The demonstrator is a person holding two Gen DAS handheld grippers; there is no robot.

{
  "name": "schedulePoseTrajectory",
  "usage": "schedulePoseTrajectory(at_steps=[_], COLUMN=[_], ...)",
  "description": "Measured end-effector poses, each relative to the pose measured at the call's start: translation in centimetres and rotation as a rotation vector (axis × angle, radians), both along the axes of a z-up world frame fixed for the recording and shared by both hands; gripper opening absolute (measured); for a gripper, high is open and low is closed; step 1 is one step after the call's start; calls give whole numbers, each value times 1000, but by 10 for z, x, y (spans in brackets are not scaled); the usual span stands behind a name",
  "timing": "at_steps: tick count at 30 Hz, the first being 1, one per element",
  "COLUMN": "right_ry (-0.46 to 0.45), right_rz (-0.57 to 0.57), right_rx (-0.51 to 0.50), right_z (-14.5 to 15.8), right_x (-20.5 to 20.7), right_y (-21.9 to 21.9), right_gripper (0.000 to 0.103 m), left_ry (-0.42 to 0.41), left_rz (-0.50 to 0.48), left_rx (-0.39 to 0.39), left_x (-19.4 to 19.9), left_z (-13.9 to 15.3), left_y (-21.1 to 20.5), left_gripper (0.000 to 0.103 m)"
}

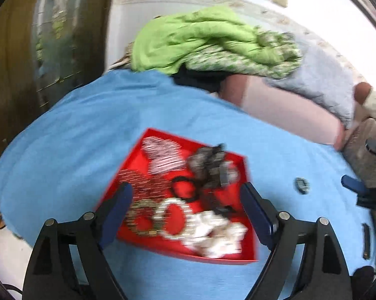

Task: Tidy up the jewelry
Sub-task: 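Move both tools back toward the black and pale bead bracelets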

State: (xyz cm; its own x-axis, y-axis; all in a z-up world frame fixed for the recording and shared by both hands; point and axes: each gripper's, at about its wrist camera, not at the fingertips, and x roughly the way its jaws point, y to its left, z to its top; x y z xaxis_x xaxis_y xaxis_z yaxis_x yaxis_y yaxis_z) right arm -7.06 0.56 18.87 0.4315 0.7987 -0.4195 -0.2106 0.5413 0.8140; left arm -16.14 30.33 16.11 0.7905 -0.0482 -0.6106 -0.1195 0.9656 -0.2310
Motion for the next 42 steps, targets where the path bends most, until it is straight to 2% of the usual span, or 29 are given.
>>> schedulePoseTrajectory(at_steps=[2, 7, 12, 20, 22, 27, 30, 33, 36, 39, 42], right_ry=[22, 21, -1, -1, -4, -63, -91, -98, -96, -96, -94], right_rz=[-63, -183, -283, -417, -431, -493, -510, -541, -551, -530, -504], right_rx=[134, 303, 323, 337, 282, -90, -238, -338, -432, -481, -517], right_z=[3, 5, 9, -4, -4, 16, 20, 15, 8, 2, -1], right_x=[-9, -36, -61, -82, -85, -105, -120, -129, -133, -129, -123], right_y=[-41, -111, -159, -207, -214, -217, -220, -226, -226, -219, -209], right_gripper=[85, 94, 95, 95, 95, 95, 95, 95, 95, 93, 91], left_ry=[-20, -44, -39, -35, -30, 4, 60, 69, 53, 46, 56], left_rz=[-47, -183, -293, -356, -366, -391, -408, -433, -439, -434, -421], left_rx=[-16, -10, 14, 102, 114, 125, 133, 142, 202, 224, 213], left_x=[-2, -7, -10, -13, -10, 5, 15, 15, 8, 6, 8], left_z=[9, 29, 44, 53, 52, 40, 29, 24, 21, 19, 18], left_y=[-15, -67, -117, -166, -174, -198, -218, -232, -242, -243, -236], left_gripper=[87, 92, 92, 92, 92, 92, 92, 92, 92, 92, 92])
